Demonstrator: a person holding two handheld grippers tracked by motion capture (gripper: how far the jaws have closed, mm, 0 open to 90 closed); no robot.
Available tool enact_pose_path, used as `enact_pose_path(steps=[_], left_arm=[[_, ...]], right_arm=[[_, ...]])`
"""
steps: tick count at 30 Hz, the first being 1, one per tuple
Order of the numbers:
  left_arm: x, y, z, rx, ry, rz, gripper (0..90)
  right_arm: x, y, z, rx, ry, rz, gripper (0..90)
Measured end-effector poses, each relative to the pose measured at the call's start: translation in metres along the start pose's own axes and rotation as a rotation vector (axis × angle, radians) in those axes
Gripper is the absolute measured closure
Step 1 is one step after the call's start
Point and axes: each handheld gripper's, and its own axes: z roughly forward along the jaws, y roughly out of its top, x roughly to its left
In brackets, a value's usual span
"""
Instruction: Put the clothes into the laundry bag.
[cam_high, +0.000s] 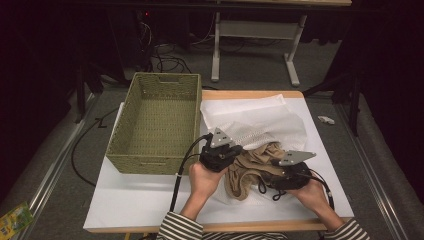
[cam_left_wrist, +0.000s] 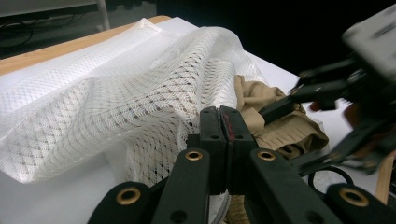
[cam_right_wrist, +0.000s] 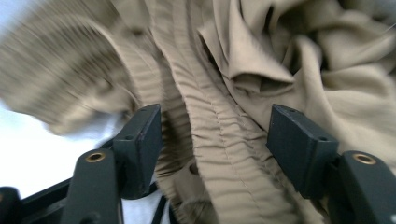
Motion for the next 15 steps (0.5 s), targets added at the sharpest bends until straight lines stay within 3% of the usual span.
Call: enact_pose_path(steps=[2,7,10,11,13,15], left_arm=[[0.0,-0.001,0.0,0.007,-0.002,0.005,88.8],[-0.001,-0.004,0.003,0.024,-0.01,0.008,88.8],[-0.002,-0.004,0.003,0.021,-0.023,-0.001,88.8],[-0.003,-0.004,0.003,0.024,-0.027,-0.001,88.8],[-0.005,-0.005,0.003,0.029,-0.034,-0.003,88.8],[-0.007,-0.005,0.004,0.035,-0.057,-0.019,88.8]], right_arm=[[-0.001,-0.002,0.011,0.025,-0.026,-0.012,41.0],[-0.006,0.0,0.021,0.057,-0.055,-0.029,63.1],[-0.001,0.005,0.027,0.091,-0.091,-0.105,79.2],[0.001,0.006,0.028,0.094,-0.099,-0.107,81.8],[-0.001,0.008,0.028,0.066,-0.122,-0.11,84.1],[-0.007,0.009,0.026,0.017,-0.123,-0.063,84.4]])
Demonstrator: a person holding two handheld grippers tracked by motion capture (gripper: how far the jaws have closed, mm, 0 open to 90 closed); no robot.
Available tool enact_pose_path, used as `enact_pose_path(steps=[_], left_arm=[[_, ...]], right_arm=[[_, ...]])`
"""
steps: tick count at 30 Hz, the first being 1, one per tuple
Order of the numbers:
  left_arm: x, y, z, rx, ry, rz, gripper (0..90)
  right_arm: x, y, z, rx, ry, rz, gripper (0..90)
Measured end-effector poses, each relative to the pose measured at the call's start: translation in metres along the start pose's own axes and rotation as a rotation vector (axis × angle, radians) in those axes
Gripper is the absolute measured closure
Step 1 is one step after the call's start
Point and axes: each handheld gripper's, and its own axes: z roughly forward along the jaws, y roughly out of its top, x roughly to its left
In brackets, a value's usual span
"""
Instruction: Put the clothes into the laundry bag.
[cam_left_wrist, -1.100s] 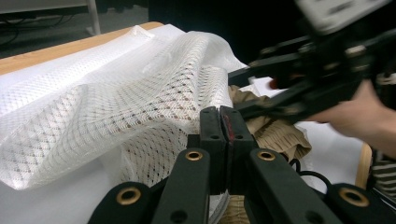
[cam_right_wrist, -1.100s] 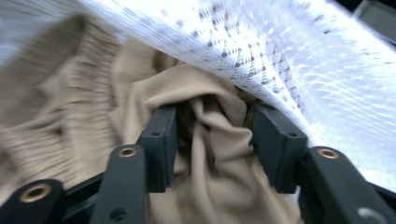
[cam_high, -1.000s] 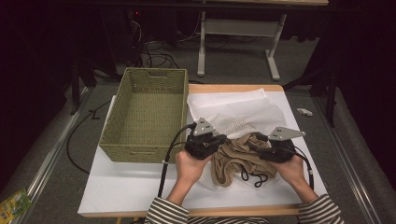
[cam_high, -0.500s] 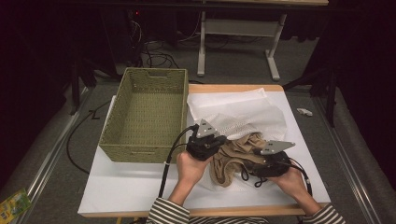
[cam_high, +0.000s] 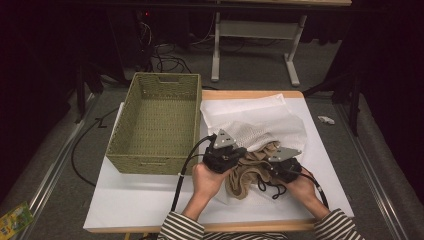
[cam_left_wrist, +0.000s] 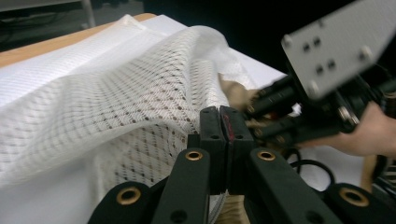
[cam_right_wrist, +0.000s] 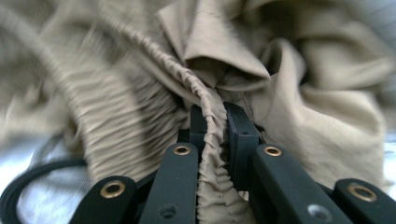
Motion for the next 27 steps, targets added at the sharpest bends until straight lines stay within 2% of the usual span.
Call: enact_pose_path(steps=[2,4,8,10,12,13,15,17,18,20,23,27], left_arm=[[-0.003,-0.001,0.002,0.007,-0.01,0.004,88.8],[-0.005,-0.003,0.004,0.016,-0.014,0.014,88.8],[-0.007,-0.004,0.005,0.018,-0.02,0.019,88.9],[-0.007,-0.004,0.004,0.018,-0.016,0.02,88.8],[-0.006,-0.004,0.003,0.019,-0.008,0.024,88.9],[-0.005,-0.003,0.003,0.02,-0.007,0.024,88.9],[-0.002,-0.003,0.002,0.017,0.003,0.021,88.8],[0.0,-0.003,0.002,0.016,0.009,0.015,88.8],[0.001,-0.003,0.002,0.014,0.009,0.011,88.8],[0.002,-0.003,0.001,0.013,0.01,0.014,88.8],[0.002,-0.002,0.0,0.004,0.011,0.009,88.8],[0.003,-0.002,0.0,0.003,0.016,0.013,88.8]], right_arm=[[-0.008,0.004,-0.003,-0.04,-0.005,0.05,84.4],[-0.014,0.009,-0.006,-0.07,-0.018,0.077,84.3],[-0.02,0.019,-0.005,-0.105,-0.045,0.104,84.3],[-0.025,0.023,0.002,-0.104,-0.054,0.117,84.2],[-0.03,0.023,0.014,-0.069,-0.068,0.123,83.7],[-0.034,0.021,0.023,-0.048,-0.055,0.153,83.1],[-0.036,0.021,0.028,-0.042,-0.043,0.154,81.4],[-0.034,0.021,0.022,-0.055,-0.027,0.14,73.9],[-0.032,0.021,0.015,-0.067,-0.015,0.135,67.2],[-0.028,0.019,-0.004,-0.104,-0.001,0.126,59.6],[-0.026,0.01,-0.033,-0.152,-0.011,0.114,54.2],[-0.033,-0.011,-0.068,-0.197,-0.051,0.153,52.8]])
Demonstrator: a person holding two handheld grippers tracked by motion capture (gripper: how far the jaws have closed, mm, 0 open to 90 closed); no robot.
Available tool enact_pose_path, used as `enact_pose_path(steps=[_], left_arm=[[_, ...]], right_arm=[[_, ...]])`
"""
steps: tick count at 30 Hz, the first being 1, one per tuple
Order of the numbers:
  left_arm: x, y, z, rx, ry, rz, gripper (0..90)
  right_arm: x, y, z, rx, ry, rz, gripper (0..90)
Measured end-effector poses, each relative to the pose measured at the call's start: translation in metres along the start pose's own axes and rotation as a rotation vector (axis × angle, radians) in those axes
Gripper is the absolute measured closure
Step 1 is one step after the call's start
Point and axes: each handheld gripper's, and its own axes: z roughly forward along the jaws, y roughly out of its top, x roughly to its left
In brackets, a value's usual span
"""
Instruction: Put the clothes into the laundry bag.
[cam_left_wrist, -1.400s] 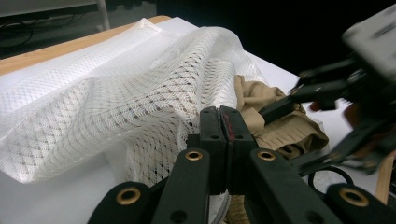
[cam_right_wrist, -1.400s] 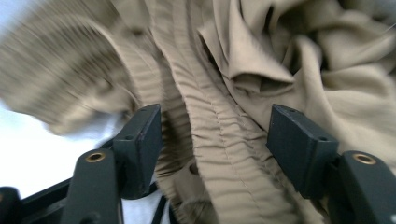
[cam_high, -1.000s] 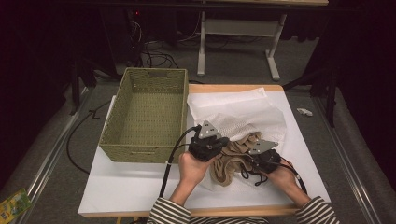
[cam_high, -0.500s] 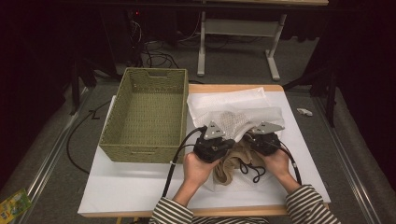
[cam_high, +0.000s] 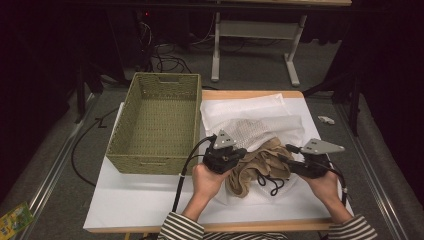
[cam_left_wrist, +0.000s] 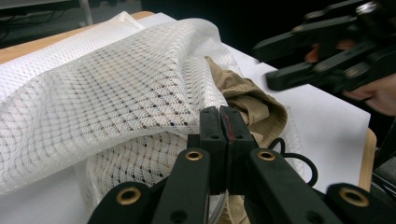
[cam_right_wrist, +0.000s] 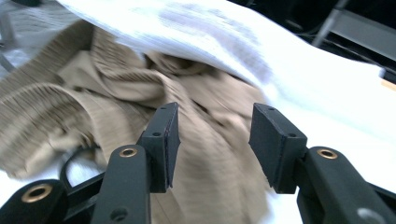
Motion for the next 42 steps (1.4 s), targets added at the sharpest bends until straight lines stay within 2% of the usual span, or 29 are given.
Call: enact_pose_path(steps=[2,4,5,7,9,11,12,14,15,16,18,22,23,26,28,31,33,35,38,41,42], left_arm=[[0.0,0.0,0.001,-0.003,0.001,-0.003,88.8],[-0.001,0.0,0.002,-0.005,0.0,-0.005,88.8],[-0.001,0.0,0.002,-0.007,0.001,-0.004,88.8],[-0.002,0.0,0.003,-0.009,0.0,-0.004,88.8],[-0.005,0.001,0.005,-0.012,-0.003,-0.007,88.7],[-0.006,0.002,0.007,-0.007,-0.006,-0.006,88.6],[-0.007,0.002,0.009,-0.004,-0.007,-0.007,88.6],[-0.01,0.002,0.013,0.003,-0.008,-0.001,88.6],[-0.01,0.002,0.015,0.003,-0.011,0.0,88.6],[-0.011,0.003,0.017,0.005,-0.011,-0.002,88.6],[-0.014,0.004,0.021,0.004,-0.015,0.003,88.6],[-0.022,0.004,0.024,0.0,-0.04,0.012,88.8],[-0.025,0.004,0.023,0.0,-0.058,0.008,88.8],[-0.037,0.005,0.015,-0.01,-0.096,0.033,88.9],[-0.041,0.006,0.009,-0.02,-0.105,0.043,89.0],[-0.04,0.008,-0.001,-0.029,-0.102,0.046,89.0],[-0.034,0.009,-0.004,-0.026,-0.088,0.039,89.0],[-0.026,0.009,-0.006,-0.027,-0.072,0.019,88.9],[-0.018,0.008,-0.009,-0.027,-0.053,0.007,88.9],[-0.017,0.009,-0.01,-0.043,-0.049,-0.001,88.9],[-0.017,0.009,-0.01,-0.051,-0.05,-0.001,88.8]], right_arm=[[-0.008,-0.008,-0.009,0.01,-0.021,0.034,51.9],[-0.017,-0.016,-0.007,0.045,-0.029,0.063,50.6],[-0.021,-0.021,-0.002,0.076,-0.022,0.101,48.7],[-0.026,-0.027,0.009,0.109,0.012,0.145,45.3],[-0.03,-0.033,0.023,0.13,0.072,0.193,43.9],[-0.028,-0.033,0.035,0.152,0.11,0.214,45.1],[-0.026,-0.033,0.041,0.157,0.123,0.211,49.3],[-0.019,-0.031,0.049,0.178,0.143,0.172,56.3],[-0.014,-0.029,0.053,0.191,0.143,0.137,63.0],[-0.011,-0.027,0.054,0.195,0.151,0.133,71.8],[-0.005,-0.023,0.055,0.191,0.175,0.08,90.0],[0.008,-0.013,0.054,0.144,0.158,0.019,90.0],[0.011,-0.01,0.055,0.134,0.154,0.013,90.0],[0.017,-0.002,0.063,0.123,0.13,-0.002,90.0],[0.018,0.002,0.072,0.113,0.103,-0.005,90.0],[0.016,0.004,0.093,0.138,0.024,-0.037,90.0],[0.011,0.004,0.097,0.136,0.027,-0.006,90.0],[0.009,0.005,0.093,0.121,0.044,0.008,87.1],[0.01,0.006,0.073,0.082,0.074,0.002,74.3],[0.007,0.005,0.051,0.039,0.056,-0.003,65.1],[0.005,0.004,0.044,0.025,0.034,0.0,62.0]])
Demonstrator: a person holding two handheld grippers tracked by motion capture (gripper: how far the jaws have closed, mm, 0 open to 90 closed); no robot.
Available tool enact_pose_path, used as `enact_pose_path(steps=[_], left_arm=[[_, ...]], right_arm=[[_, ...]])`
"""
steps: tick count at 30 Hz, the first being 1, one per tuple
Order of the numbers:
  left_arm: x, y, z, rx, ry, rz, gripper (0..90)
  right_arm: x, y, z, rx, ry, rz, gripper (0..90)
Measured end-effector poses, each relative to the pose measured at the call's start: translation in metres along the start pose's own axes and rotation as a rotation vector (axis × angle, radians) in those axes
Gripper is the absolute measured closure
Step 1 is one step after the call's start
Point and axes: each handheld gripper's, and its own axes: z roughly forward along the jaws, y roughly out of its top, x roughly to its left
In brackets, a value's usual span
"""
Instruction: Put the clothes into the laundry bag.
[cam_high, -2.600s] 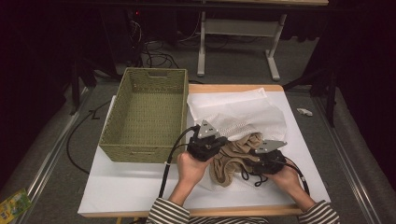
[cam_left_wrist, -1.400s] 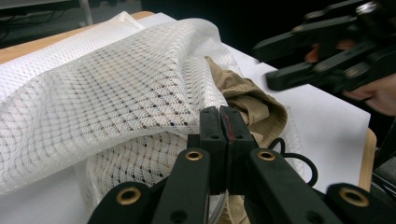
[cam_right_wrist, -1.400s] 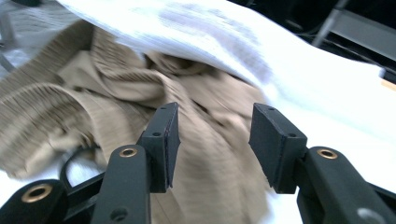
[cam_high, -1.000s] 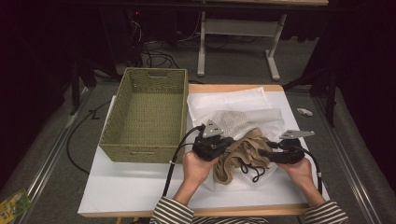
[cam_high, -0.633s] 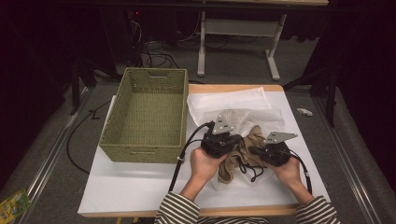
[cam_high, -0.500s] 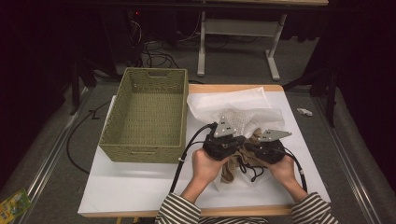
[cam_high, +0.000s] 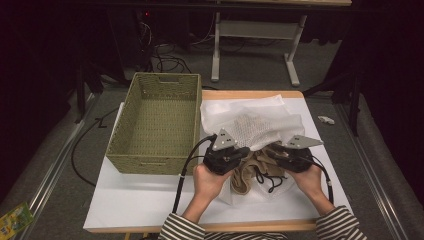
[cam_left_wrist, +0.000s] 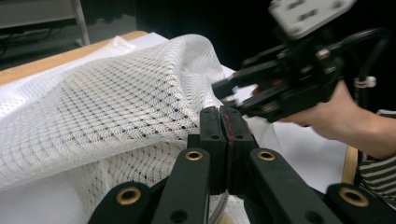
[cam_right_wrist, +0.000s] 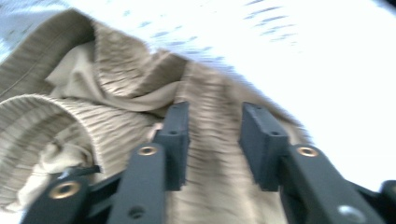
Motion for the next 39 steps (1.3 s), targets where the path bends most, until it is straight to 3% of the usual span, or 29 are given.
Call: enact_pose_path(steps=[4,9,12,14,17,20,24,29,34,35,37,39], left_arm=[[-0.005,0.002,0.006,0.001,-0.004,0.004,88.8],[-0.011,0.002,0.01,0.006,-0.008,0.023,88.8],[-0.012,0.005,0.008,0.001,-0.006,0.026,88.8],[-0.011,0.005,0.008,0.006,-0.001,0.029,88.9],[-0.009,0.002,0.01,0.017,0.005,0.032,88.9],[-0.007,-0.002,0.014,0.024,0.009,0.038,88.9],[0.004,-0.004,0.019,0.031,0.055,0.041,88.7],[0.011,-0.005,0.032,0.039,0.087,0.012,88.5],[0.006,-0.007,0.03,0.046,0.067,0.042,88.5],[0.004,-0.007,0.029,0.046,0.062,0.042,88.5],[0.002,-0.006,0.028,0.042,0.049,0.031,88.6],[0.001,-0.004,0.026,0.038,0.037,0.022,88.7]], right_arm=[[-0.005,0.0,-0.014,-0.033,-0.073,0.017,52.8],[-0.007,0.012,0.002,-0.02,-0.125,0.038,46.8],[-0.018,0.014,0.013,-0.033,-0.174,0.085,48.5],[-0.031,0.012,0.019,-0.019,-0.162,0.154,51.3],[-0.043,0.008,0.021,-0.012,-0.152,0.199,62.6],[-0.044,0.007,0.012,-0.018,-0.161,0.164,77.6],[-0.043,0.006,-0.009,-0.021,-0.174,0.1,86.0],[-0.04,0.007,-0.039,-0.041,-0.177,0.057,87.2],[-0.034,0.002,-0.064,-0.04,-0.158,0.048,87.2],[-0.032,-0.001,-0.067,-0.034,-0.158,0.031,87.1],[-0.029,-0.007,-0.068,0.0,-0.144,0.043,86.0],[-0.027,-0.015,-0.062,0.024,-0.131,0.05,78.4]])
